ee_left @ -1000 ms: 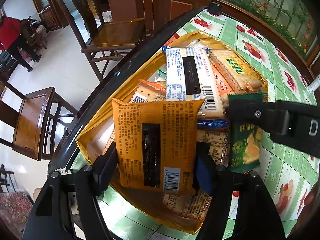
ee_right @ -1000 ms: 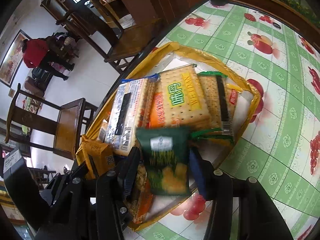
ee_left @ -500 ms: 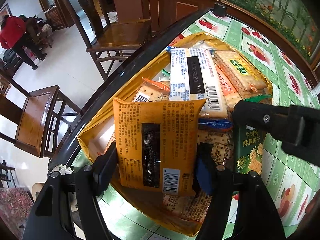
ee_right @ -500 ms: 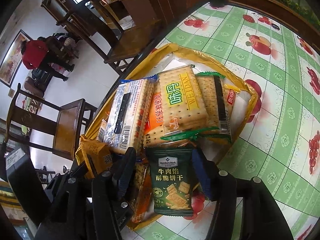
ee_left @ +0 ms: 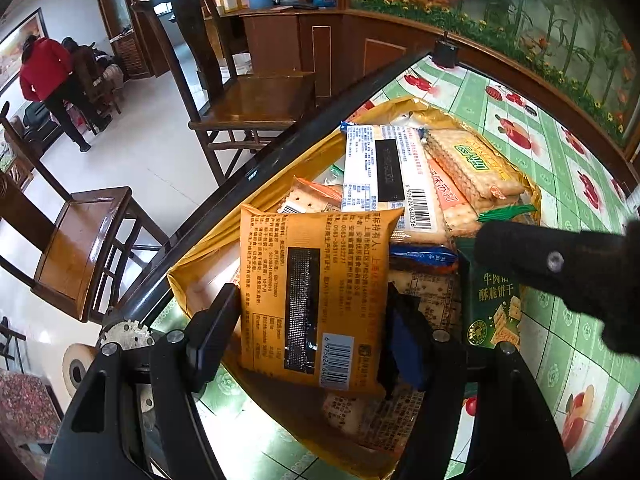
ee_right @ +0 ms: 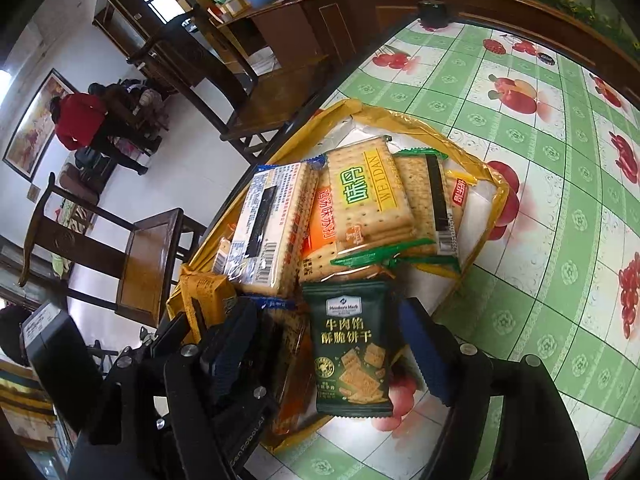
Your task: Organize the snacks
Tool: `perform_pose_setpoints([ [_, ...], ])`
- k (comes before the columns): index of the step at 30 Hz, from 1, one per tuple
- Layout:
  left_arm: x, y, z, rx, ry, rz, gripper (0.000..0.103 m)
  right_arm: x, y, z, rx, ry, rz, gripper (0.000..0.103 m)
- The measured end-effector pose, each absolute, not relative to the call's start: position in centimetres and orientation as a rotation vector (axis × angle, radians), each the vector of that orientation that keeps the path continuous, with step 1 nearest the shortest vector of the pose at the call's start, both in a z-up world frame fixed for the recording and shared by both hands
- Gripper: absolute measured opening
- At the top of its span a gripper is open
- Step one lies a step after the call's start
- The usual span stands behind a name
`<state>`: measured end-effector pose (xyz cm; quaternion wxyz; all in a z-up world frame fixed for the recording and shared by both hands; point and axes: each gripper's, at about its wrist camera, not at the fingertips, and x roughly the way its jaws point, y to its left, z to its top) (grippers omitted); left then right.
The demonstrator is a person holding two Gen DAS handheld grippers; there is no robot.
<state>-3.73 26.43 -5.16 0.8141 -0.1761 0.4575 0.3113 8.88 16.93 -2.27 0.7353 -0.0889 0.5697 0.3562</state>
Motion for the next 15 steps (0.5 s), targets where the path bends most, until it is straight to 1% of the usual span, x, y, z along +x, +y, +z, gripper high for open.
perform_pose_setpoints([
  [5, -4.1, 26.3, -5.1, -0.395, 0.951, 0.673, 0.07, 8.1, 16.1, -1.7, -0.185, 1.23, 0.793, 0.08],
  [9, -4.3, 26.2, -5.0, -0.409, 0.932, 0.677, 0.07, 8.0, 15.1, -1.5, -0.158, 1.233, 0.806, 0.088],
  [15, -4.8, 25.0, -3.8, -0.379, 0.88, 0.692, 0.07, 7.0, 13.2, -1.0, -0.181, 1.186, 0.808, 0.091],
])
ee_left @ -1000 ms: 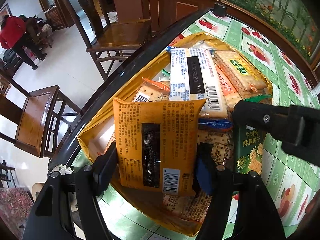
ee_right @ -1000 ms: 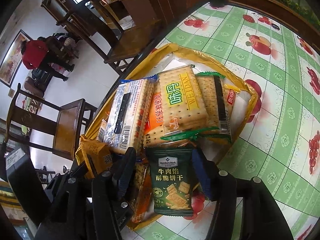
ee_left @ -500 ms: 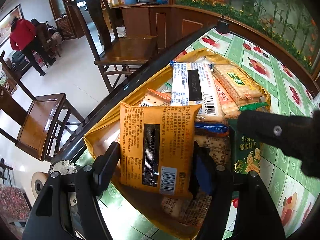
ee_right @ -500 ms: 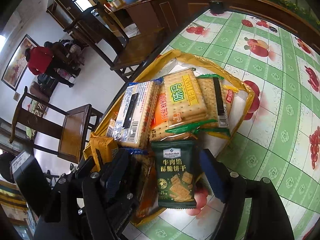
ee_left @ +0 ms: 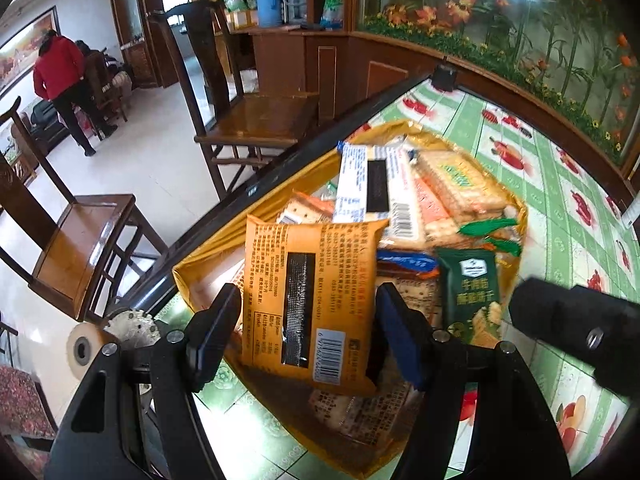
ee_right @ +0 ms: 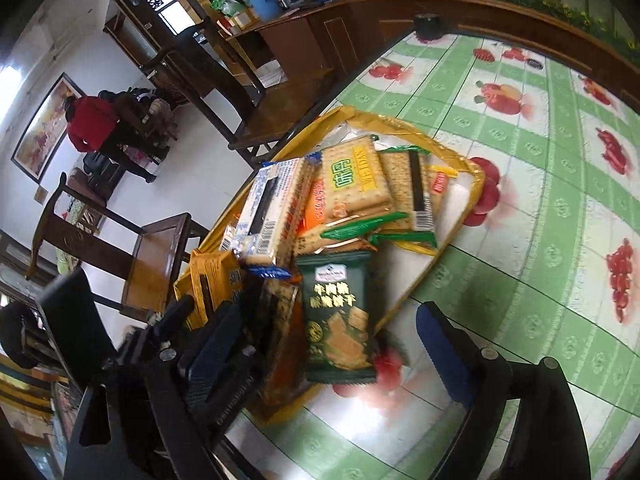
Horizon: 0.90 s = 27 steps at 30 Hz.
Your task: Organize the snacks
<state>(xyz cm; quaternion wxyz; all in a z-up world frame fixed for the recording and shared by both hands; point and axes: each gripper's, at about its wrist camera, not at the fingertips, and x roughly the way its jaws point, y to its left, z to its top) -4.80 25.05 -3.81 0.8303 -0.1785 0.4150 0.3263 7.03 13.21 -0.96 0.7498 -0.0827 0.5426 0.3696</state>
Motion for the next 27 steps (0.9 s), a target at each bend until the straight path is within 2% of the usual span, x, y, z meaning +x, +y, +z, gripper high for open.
perform_pose_setpoints([
  [4, -5.3, 24.2, -2.3, -0.354, 0.865, 0.679, 0.071, 6.1, 11.1, -0.5, -0.185, 1.131, 0.794, 0.092],
  [6, -5.1, 23.5, -1.9, -0.304, 0.887, 0.653, 0.078, 5.6, 9.8, -0.4, -0.196, 1.11, 0.784, 0.092],
  [7, -4.9, 23.1, -1.7, -0.281, 0.892, 0.634, 0.079, 5.5, 8.9, -0.4, -0.182, 1.103, 0.784, 0.096],
  [10, -4.8, 21.7, -1.1, -0.221, 0.884, 0.592, 0.079, 5.1, 6.8, -0.4, -0.164, 1.09, 0.774, 0.096],
  [12, -4.9, 21.0, -0.6, -0.224, 0.866, 0.553, 0.083, 5.0, 5.6, -0.2, -0.149, 1.077, 0.766, 0.096],
  [17, -5.1, 19.9, 0.1, -0.198, 0.838, 0.551, 0.084, 5.1, 2.5, 0.2, -0.119, 1.028, 0.725, 0.097],
  [21, -5.2, 19.4, 0.2, -0.192, 0.839, 0.56, 0.09, 6.0, 0.7, -0.6, -0.108, 1.055, 0.694, 0.097],
  [27, -4.9, 19.0, -0.1, -0.217, 0.877, 0.504, 0.09, 6.4, -0.5, -2.5, -0.111, 1.117, 0.677, 0.097],
])
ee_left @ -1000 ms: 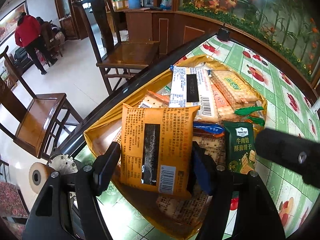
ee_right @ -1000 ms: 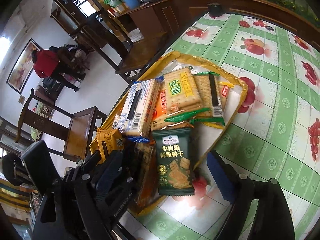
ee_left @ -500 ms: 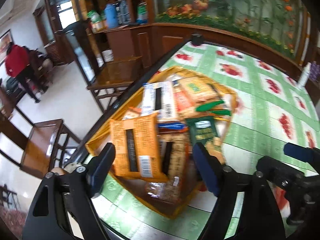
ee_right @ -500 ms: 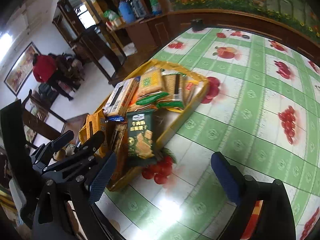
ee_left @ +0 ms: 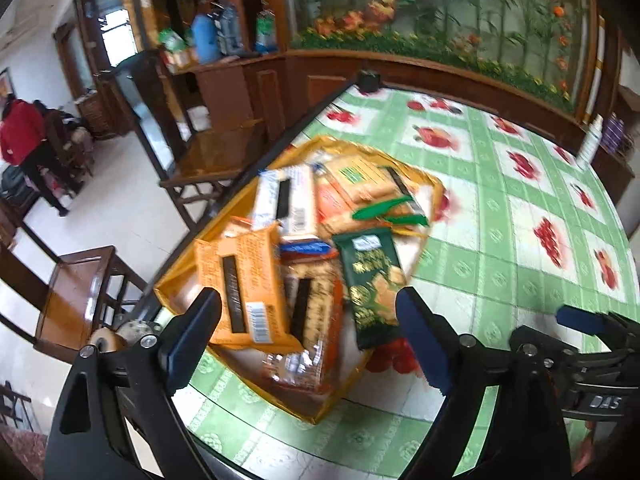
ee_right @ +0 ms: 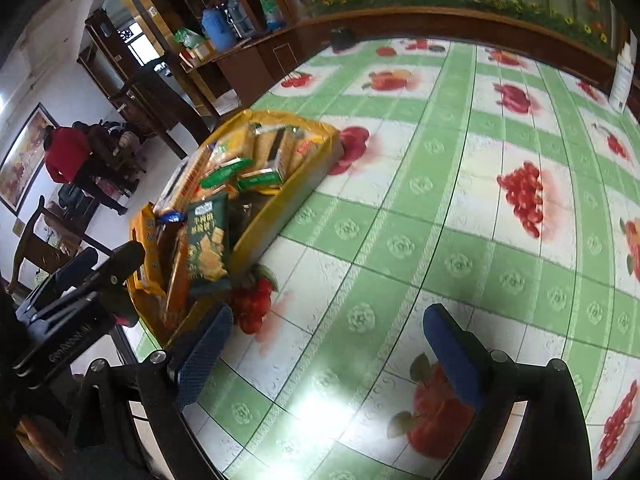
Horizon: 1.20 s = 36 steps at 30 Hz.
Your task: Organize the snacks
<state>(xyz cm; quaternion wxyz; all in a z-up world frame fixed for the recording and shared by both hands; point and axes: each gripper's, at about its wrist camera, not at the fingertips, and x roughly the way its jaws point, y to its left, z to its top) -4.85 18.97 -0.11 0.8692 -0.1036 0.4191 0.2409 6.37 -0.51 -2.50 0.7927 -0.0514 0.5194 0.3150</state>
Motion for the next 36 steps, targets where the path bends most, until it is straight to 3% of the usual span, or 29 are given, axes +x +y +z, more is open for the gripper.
perform_pose_setpoints([
  [7, -5.2, 19.8, -0.8, -0.306, 0.889, 0.492, 0.09, 5.9, 0.7, -3.2, -0.165, 1.136, 0.697, 0.097],
  [17, -6.9, 21.5, -0.9, -0.34, 0.885, 0.551, 0.09, 2.7, 7.1, -1.4, -0.436, 0.932, 0.76, 0.098],
  [36, -8.4, 23.3, -0.7, -0.326, 0.868, 0.613, 0.09, 2.5, 9.5, -2.1, -0.459, 0.94, 0.772, 0.098],
])
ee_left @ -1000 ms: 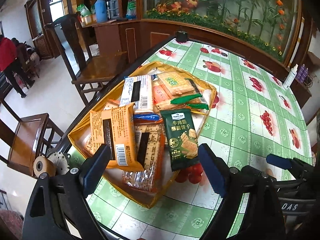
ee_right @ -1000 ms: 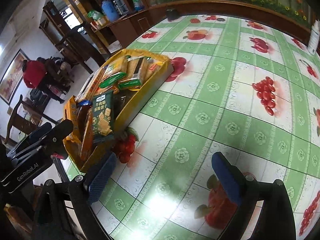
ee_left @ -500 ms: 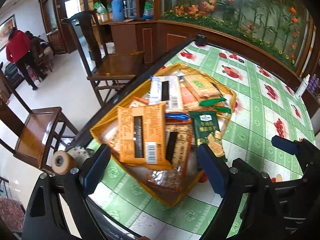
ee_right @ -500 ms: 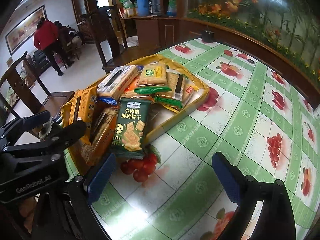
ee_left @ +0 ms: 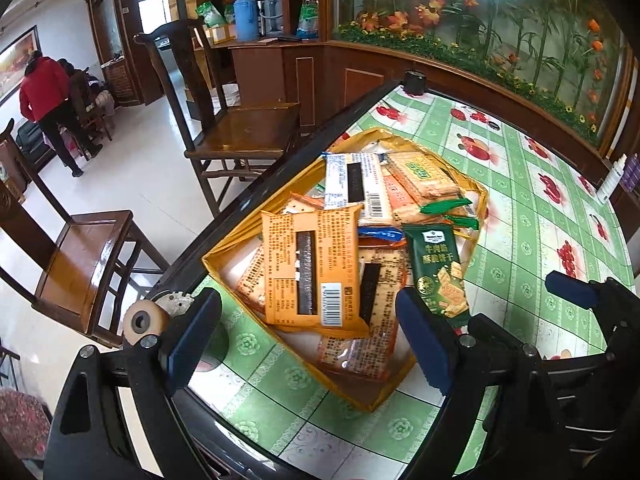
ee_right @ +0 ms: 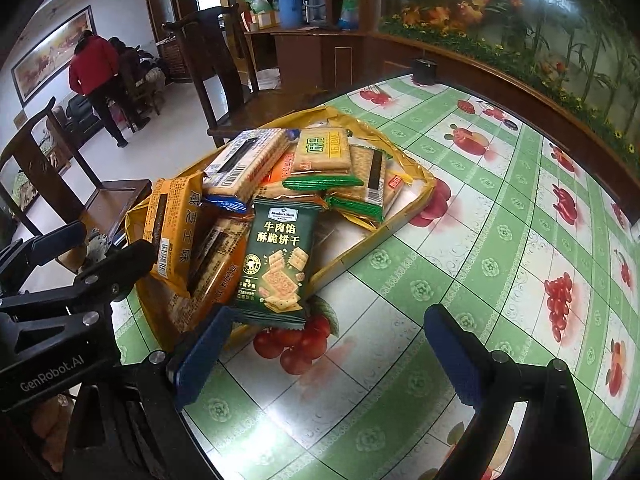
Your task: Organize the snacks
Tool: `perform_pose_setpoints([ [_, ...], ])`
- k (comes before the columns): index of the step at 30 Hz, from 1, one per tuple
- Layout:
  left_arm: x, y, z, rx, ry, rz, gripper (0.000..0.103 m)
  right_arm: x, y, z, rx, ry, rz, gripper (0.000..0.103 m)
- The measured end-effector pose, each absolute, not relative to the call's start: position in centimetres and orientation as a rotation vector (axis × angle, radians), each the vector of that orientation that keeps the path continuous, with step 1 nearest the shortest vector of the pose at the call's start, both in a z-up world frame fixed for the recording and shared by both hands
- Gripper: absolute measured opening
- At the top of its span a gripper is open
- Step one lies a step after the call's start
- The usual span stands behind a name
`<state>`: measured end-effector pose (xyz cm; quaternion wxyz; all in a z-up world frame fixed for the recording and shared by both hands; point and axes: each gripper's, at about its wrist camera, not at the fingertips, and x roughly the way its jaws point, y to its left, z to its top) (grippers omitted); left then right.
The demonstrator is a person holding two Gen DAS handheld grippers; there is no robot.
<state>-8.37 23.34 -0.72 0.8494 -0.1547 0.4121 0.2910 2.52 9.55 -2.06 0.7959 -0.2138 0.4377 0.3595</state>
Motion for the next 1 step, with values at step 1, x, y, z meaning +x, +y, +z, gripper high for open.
perform_pose_setpoints([
  [1, -8.43, 23.4, -0.7, -0.323, 0.867, 0.617, 0.09, 2.48, 9.62, -2.03, -0.46, 0.939, 0.773, 0.098],
])
